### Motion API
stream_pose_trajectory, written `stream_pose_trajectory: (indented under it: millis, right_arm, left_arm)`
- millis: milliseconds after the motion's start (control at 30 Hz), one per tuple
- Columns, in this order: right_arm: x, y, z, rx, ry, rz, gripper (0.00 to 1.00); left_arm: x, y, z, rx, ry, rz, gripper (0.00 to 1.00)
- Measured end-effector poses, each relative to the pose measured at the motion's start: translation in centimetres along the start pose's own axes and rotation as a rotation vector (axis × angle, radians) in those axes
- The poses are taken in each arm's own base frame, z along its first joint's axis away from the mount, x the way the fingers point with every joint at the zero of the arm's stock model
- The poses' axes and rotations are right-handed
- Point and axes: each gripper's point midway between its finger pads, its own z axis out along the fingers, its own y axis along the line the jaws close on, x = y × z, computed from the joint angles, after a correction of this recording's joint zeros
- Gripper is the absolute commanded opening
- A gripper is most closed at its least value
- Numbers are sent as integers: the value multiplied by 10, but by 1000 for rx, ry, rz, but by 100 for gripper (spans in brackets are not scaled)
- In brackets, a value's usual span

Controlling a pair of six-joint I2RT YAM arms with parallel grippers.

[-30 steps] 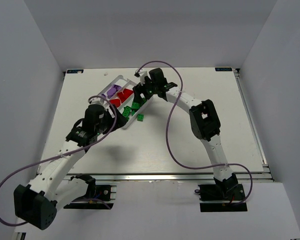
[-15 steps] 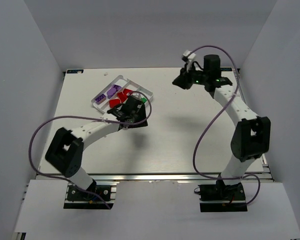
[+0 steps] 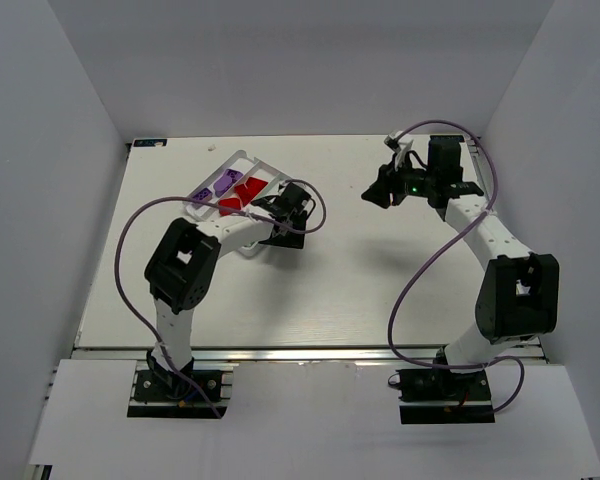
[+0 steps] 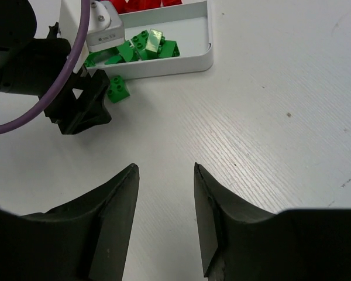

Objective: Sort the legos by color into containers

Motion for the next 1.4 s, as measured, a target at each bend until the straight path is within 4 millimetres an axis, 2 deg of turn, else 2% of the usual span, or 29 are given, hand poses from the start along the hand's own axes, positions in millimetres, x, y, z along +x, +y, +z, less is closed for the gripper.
stream_pose_trajectory:
  millis: [167, 467, 633, 800, 1067, 1200, 1333, 1367, 1400]
  right_arm:
    - [-4, -6, -8, 21, -15, 2, 48]
    - [-9, -12, -16, 34, -35, 21, 48]
    - [-9, -12, -16, 32, -39, 24, 48]
    - [-10, -11, -16, 30, -40, 30, 48]
    - [-10, -11, -16, 31, -40, 39, 48]
    - [-10, -11, -16, 31, -40, 40, 47]
    - [-10, -11, -16, 31, -41, 31, 35]
    - [-10, -10, -16, 31, -40, 28, 26]
    - [-8, -10, -17, 31, -38, 25, 21]
  left_arm:
    - [-5, 3, 14, -43, -2, 48, 76]
    - [-19, 0, 21, -64, -38, 90, 72]
    - [-24, -4, 25, -54, -54, 96, 64]
    - [-29, -11, 29, -28, -65, 97, 51]
    - [-29, -19, 29, 16, -57, 91, 25]
    - [-30, -23, 27, 40, -52, 80, 23]
    - [-37, -25, 22, 61, -46, 60, 21]
    - [-42, -25, 20, 65, -50, 51, 20]
    - [-48, -24, 17, 71, -58, 40, 20]
